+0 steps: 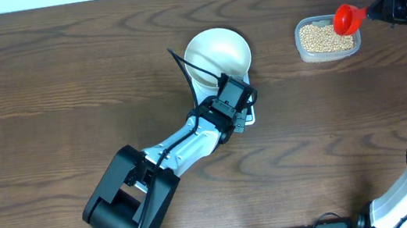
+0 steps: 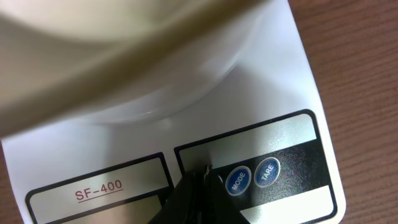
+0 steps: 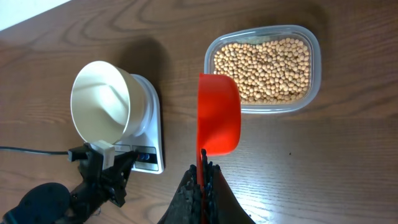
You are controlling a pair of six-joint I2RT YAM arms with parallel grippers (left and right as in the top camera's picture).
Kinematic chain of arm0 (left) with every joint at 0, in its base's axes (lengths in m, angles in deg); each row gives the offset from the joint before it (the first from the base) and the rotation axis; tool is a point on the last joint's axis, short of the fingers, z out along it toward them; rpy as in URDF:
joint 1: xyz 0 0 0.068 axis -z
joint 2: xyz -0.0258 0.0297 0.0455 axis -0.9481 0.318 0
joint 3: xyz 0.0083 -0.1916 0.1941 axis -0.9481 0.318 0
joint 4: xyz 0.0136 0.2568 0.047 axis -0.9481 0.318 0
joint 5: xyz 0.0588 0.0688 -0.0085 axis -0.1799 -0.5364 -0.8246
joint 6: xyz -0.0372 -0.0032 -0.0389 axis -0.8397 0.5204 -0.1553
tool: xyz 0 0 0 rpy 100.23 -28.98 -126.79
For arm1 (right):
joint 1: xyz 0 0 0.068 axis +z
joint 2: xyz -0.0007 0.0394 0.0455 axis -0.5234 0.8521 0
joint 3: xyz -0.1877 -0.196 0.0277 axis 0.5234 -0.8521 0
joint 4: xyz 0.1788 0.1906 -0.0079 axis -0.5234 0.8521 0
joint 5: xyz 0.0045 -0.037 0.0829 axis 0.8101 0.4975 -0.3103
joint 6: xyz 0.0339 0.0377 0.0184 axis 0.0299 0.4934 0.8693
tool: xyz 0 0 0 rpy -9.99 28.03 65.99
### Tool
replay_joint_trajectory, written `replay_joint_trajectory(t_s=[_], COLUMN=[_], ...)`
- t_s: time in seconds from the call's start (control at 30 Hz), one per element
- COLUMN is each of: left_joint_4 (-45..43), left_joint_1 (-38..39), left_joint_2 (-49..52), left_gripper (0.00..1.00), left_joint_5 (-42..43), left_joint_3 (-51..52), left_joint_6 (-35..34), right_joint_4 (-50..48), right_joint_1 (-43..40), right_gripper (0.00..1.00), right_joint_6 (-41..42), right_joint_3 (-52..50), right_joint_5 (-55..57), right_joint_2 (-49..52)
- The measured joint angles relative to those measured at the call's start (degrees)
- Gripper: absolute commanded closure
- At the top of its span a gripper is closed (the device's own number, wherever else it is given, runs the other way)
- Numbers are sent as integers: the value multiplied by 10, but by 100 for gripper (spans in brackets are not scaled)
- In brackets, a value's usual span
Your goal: Scoop item into bowl and weigh 50g on scale
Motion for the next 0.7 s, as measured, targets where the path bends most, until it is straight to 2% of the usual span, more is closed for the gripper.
replay_joint_trajectory(t_s=[0.7], left_joint_4=[0], left_joint_1=[1], left_joint_2=[0], left_gripper=[93], left_joint_5=[1], left_joint_3=[0], left_joint_6=[-5], right_joint_4=[0], right_joint_1=[0], right_gripper=[99], right_joint_6=[0], right_joint_3=[0], right_joint_5=[0], right_joint_2=[0])
